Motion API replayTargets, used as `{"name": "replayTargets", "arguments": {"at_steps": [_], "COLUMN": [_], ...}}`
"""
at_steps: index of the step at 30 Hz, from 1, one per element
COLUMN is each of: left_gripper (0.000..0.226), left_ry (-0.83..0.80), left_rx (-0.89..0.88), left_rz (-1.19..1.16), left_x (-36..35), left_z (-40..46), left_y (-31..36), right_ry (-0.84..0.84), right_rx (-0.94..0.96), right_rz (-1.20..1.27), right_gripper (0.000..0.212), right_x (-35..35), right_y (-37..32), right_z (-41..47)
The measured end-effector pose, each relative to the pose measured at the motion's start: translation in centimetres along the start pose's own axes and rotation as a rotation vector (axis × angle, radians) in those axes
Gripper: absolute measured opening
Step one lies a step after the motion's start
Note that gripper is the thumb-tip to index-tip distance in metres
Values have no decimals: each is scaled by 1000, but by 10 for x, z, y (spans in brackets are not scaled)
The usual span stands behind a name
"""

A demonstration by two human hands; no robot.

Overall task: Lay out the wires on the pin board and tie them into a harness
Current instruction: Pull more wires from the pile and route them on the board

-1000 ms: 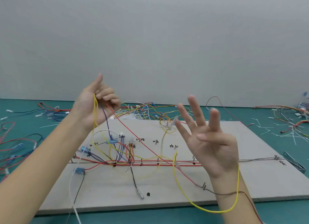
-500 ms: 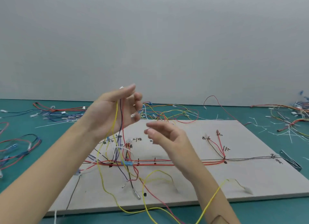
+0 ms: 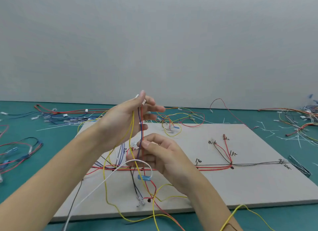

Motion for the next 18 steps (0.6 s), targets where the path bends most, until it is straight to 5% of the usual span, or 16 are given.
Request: {"name": "replayTargets", "arguments": {"at_steps": [4,7,14,18], "left_gripper": [47,39,46,30], "left_ry": [222,266,45,-200], "left_rx": [23,57,275,383], "left_rz": [91,55,241,372], "left_x": [16,27,56,64], "left_z": [7,6,-4,-21], "left_y": [-6,-10,-10,-16], "right_ry": [112,337,632,728], "right_rx": [25,243,569,612], "right_rz": [-8,-339,-748,-941], "right_gripper": [10,14,17,8], "right_x": [8,24,51,70], "right_y": [-6,-17,-41,-54], "right_z": [4,13,18,17]}}
Point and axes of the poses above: each hand's wrist, its own z-axis towards the middle knuckle, its own x-axis out of the back of the hand, y = z × x, the point moved 3 cm from there along z, towards the middle knuckle, and after that the axes turned 14 degrees about y, right-handed, at the moved point
